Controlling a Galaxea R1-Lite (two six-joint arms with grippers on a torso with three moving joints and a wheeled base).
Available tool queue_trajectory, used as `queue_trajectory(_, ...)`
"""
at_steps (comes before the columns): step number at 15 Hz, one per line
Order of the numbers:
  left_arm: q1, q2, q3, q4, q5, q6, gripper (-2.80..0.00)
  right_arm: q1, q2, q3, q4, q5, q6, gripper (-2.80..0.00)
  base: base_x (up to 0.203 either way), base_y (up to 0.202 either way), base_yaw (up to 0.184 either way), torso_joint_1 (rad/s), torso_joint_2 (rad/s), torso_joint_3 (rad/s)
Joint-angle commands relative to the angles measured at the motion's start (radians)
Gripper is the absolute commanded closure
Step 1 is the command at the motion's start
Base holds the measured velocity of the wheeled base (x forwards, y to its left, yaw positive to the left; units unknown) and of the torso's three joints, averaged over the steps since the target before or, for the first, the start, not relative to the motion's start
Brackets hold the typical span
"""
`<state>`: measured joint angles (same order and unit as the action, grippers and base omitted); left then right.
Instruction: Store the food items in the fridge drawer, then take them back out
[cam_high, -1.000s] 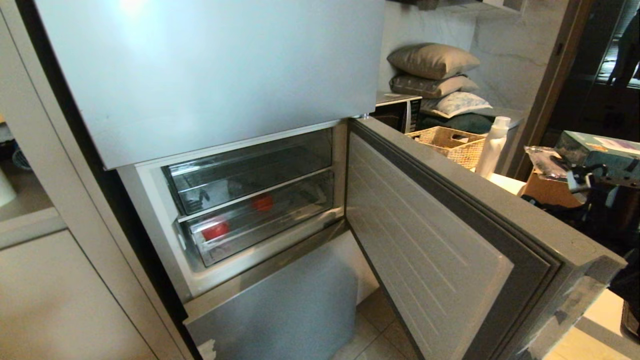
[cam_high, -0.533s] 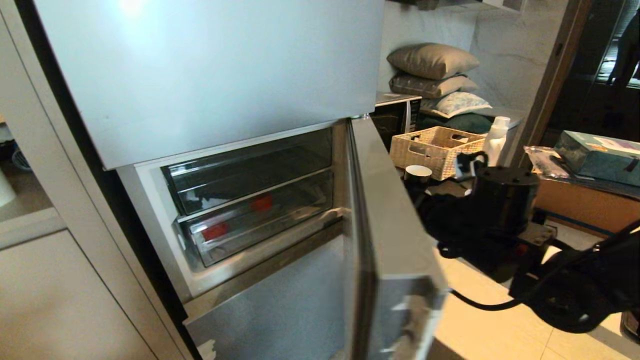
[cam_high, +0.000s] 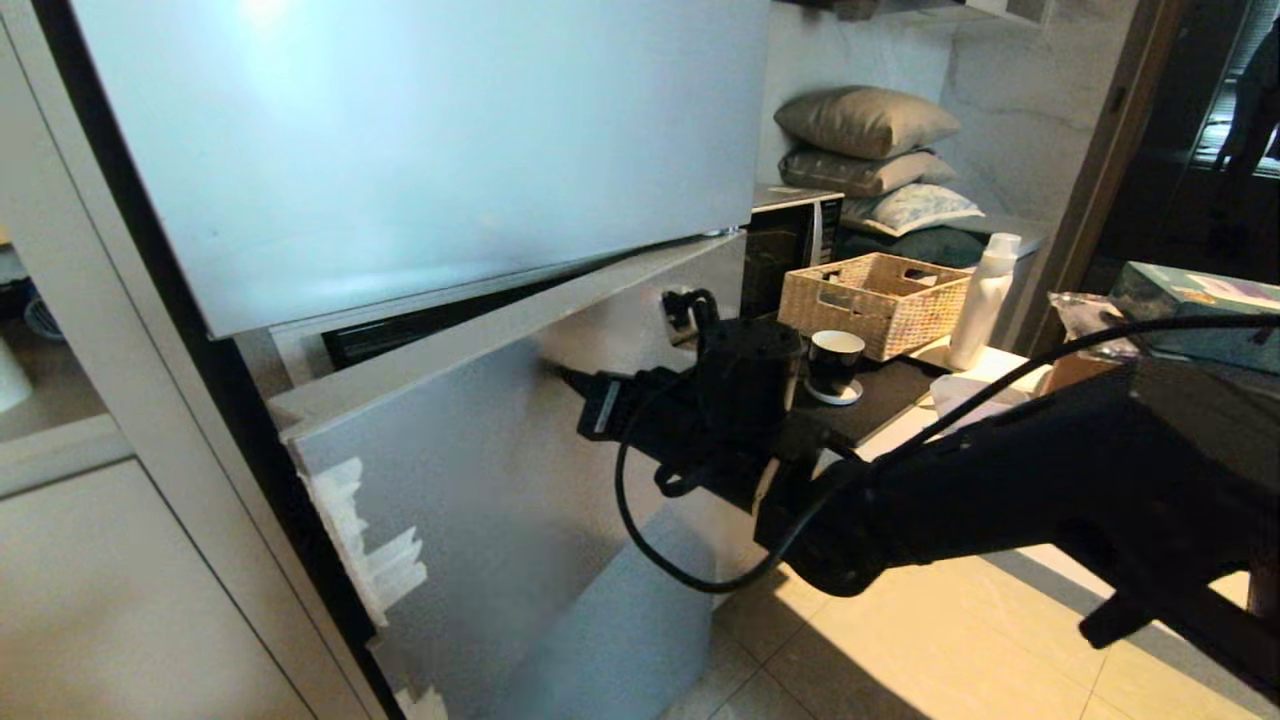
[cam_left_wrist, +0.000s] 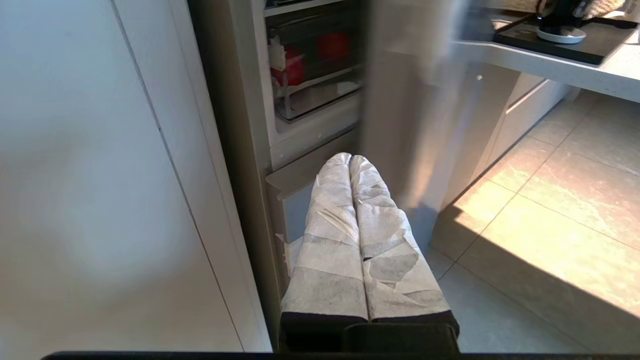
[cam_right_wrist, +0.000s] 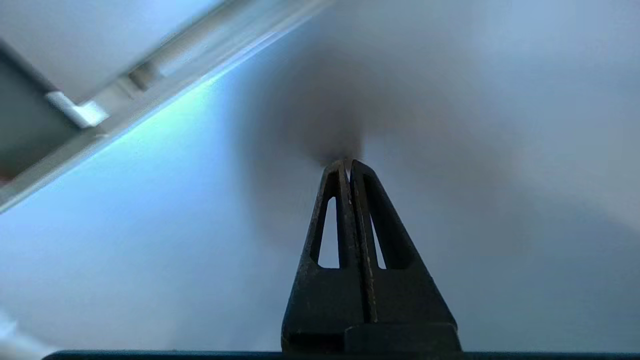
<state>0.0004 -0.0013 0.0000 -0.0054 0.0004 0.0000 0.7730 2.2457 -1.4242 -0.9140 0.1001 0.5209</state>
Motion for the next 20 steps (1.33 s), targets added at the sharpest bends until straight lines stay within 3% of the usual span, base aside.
queue_trajectory(1,0.001,0.0,0.002,-0.001,0.0,0.0,0.0,0.006,0.135,-0.147,-0.01,0.02,-0.001,0.0,0.0,0.0,0.0,0.0,0.0,0.0)
queue_trajectory(7,0.0,0.0,0.002,-0.001,0.0,0.0,0.0,-0.003,0.144,-0.2,-0.017,-0.018,-0.032,0.0,0.0,0.0,0.0,0.0,0.0,0.0)
queue_trajectory(11,0.0,0.0,0.002,-0.001,0.0,0.0,0.0,-0.002,0.073,-0.135,-0.023,-0.09,-0.067,0.0,0.0,0.0,0.0,0.0,0.0,0.0)
queue_trajectory(12,0.0,0.0,0.002,-0.001,0.001,0.0,0.0,-0.001,0.023,-0.073,-0.024,-0.094,-0.078,0.0,0.0,0.0,0.0,0.0,0.0,0.0)
queue_trajectory(15,0.0,0.0,0.002,-0.001,0.001,0.0,0.0,0.011,-0.298,0.284,-0.022,-0.129,-0.155,0.0,0.0,0.0,0.0,0.0,0.0,0.0)
queue_trajectory(17,0.0,0.0,0.002,-0.001,0.001,0.0,0.0,0.017,-0.558,0.539,-0.021,-0.203,-0.208,0.0,0.0,0.0,0.0,0.0,0.0,0.0)
queue_trajectory(20,0.0,0.0,0.002,-0.001,0.001,0.0,0.0,0.006,-0.862,0.748,0.014,-0.323,-0.258,0.0,0.0,0.0,0.0,0.0,0.0,0.0)
